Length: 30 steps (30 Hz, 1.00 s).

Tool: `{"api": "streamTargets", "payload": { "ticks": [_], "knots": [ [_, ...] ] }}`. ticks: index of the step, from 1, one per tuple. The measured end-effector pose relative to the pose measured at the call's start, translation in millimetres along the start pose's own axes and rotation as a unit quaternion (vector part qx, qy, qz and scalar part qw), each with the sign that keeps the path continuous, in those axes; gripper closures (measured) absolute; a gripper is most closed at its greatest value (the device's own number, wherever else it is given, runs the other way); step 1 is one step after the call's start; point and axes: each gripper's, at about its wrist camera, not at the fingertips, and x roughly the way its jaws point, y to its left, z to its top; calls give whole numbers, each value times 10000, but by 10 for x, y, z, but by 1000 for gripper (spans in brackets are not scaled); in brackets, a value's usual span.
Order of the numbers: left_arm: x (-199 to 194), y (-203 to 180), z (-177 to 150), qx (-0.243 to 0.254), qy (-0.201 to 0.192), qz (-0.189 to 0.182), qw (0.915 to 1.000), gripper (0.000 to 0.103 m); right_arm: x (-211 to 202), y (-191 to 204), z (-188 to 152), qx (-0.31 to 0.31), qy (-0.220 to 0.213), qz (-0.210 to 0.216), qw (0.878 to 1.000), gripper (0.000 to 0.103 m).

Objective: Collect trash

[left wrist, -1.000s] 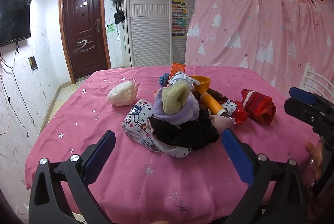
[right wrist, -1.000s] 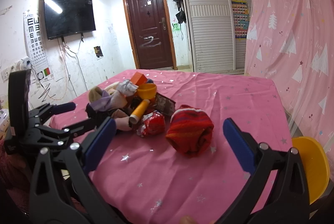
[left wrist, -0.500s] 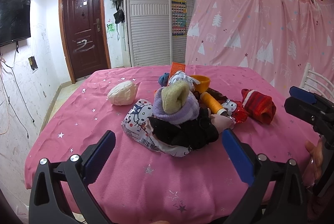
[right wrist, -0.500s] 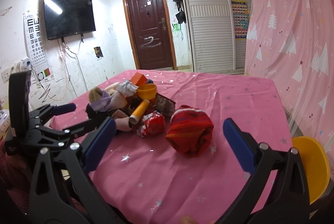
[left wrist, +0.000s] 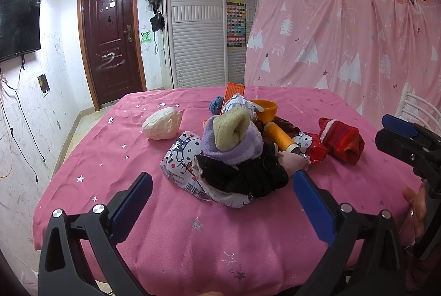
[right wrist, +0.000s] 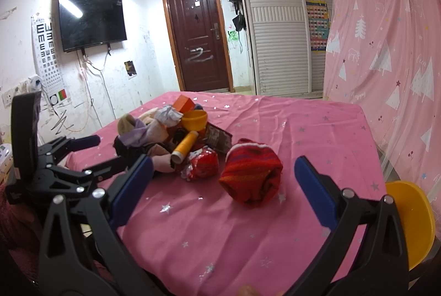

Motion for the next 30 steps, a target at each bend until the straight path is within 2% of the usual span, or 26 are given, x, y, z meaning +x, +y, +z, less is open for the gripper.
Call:
{"api": "streamTargets", "payload": {
  "ticks": [30],
  "knots": [
    [-4,29,-1,-26,-14,-7,10000,8,-16,32,-4,-6,3,-3,10000,4]
  ]
}}
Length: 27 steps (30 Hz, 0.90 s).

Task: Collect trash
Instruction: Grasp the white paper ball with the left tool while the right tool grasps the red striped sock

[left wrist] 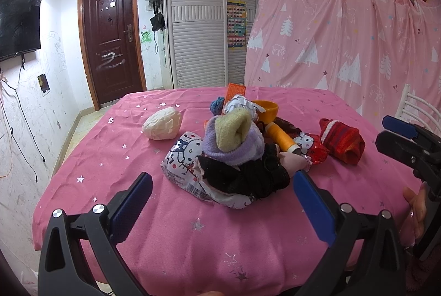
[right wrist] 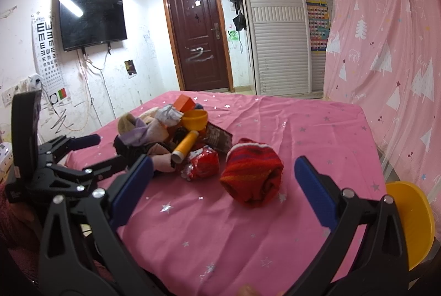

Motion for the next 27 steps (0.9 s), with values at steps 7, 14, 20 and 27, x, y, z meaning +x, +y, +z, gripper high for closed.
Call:
{"api": "streamTargets", "payload": {
  "ticks": [7,14,20,27],
  "knots": [
    [27,253,32,-237,43,-47,9997,8,27,-9,4,4,22,-97,10000,4],
    [184,662,180,-495,412,-393,9971,8,90,133,11,-377,186,-610,9973,5],
    [365,1110,373,-867,788,-1022,9878,9,141,211,93,-412,444,-785,9951,6],
    [687,1467,790,-1170,1143,-849,9829,27,308,-98,267,477,844,-1003,9902,18]
  ]
}}
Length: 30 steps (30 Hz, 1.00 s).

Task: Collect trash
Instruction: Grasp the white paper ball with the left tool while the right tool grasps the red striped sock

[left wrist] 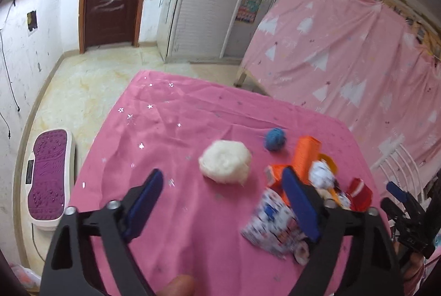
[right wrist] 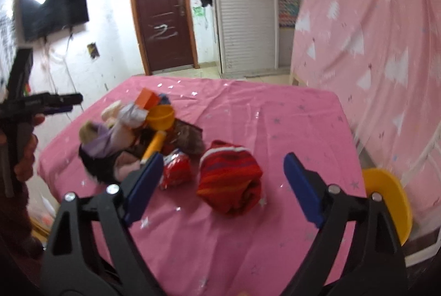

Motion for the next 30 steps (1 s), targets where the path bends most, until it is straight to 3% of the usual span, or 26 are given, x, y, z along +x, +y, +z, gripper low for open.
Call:
{"api": "streamTargets", "payload": {
  "ticks": [4,12,19,24,26,30],
  "knots": [
    [256,43,165,56,331,23,9994,37,88,-4,-5,61,194,-120,9997,18],
    [629,-84,289,246,652,-161,9974,38,284,60,48,114,478,-209,9986,18],
    [832,-166,277,408,665,96,9969,38,448,15,47,223,732,-292,9966,18],
    [981,-247,223,624,855,304,9939,50,596,-10,19,221,950,-426,9943,18],
    [993,-298,207,716,817,364,9934,52,648,-21,10,244,1047,-447,9932,26],
    [977,-296,190,758,765,409,9933,54,691,-40,-16,238,1126,-360,9927,54]
  ]
}}
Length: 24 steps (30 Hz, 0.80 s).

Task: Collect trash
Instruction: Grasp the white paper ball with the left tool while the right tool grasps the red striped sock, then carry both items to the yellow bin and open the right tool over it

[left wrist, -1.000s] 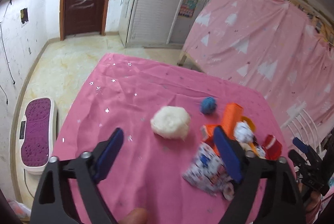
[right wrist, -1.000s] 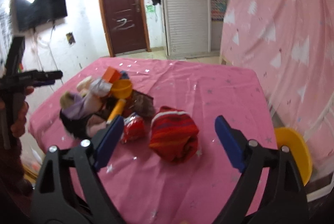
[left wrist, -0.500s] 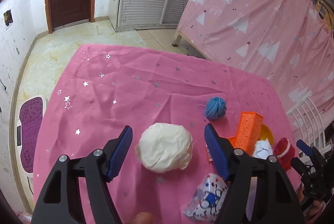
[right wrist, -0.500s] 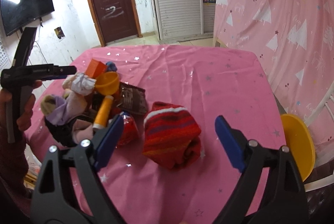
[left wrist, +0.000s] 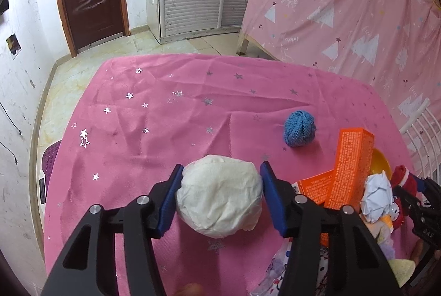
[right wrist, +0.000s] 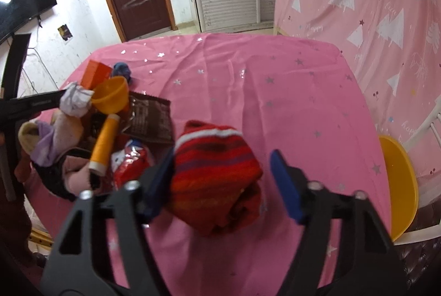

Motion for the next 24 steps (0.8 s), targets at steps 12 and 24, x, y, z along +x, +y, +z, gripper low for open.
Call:
{"api": "streamTargets", "payload": {
  "ticks": [12,24],
  "knots": [
    [-384,-134,59,102,-364,261,9989,54,-196,-144,35,70,-452,30,9990,85],
    [-859,-807,240,467,-759,-126,9959,54,-445,-558,113,299,-886,-43,9956,85]
  ]
}}
